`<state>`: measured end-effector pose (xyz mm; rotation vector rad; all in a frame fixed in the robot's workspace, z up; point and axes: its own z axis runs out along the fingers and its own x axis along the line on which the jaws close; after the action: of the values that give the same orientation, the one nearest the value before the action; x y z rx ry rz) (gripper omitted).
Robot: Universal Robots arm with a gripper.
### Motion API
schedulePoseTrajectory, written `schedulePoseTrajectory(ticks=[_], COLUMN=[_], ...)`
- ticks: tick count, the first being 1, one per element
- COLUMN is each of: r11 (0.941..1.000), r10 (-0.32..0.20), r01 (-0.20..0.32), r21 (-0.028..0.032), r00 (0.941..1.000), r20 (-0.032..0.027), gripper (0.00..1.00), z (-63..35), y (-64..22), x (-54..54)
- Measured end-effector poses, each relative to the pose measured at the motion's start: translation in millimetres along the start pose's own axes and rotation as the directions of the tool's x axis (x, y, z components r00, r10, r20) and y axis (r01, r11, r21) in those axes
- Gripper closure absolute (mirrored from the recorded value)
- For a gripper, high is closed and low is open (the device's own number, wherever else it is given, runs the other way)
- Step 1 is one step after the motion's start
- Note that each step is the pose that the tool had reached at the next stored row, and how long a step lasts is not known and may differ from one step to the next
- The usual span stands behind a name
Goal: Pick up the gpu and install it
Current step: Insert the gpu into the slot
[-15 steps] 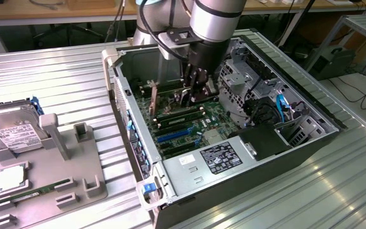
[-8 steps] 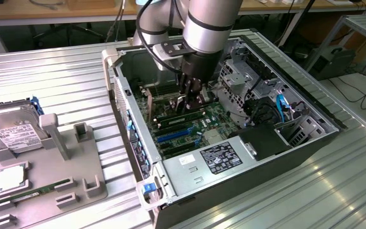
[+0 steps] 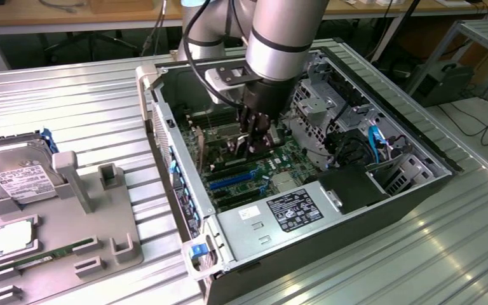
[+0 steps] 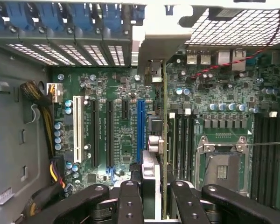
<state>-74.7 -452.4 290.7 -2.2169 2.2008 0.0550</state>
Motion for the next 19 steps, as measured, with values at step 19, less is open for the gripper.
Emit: schedulePoseTrajectory(ticks=[19], r11=[0.9994], r10=[-0.036], r01=[0.036], r21=[0.0028], r00=[0.9994], r20=[-0.0012], gripper=[0.72], z=[28.5], y=[4.2], x=[0.7])
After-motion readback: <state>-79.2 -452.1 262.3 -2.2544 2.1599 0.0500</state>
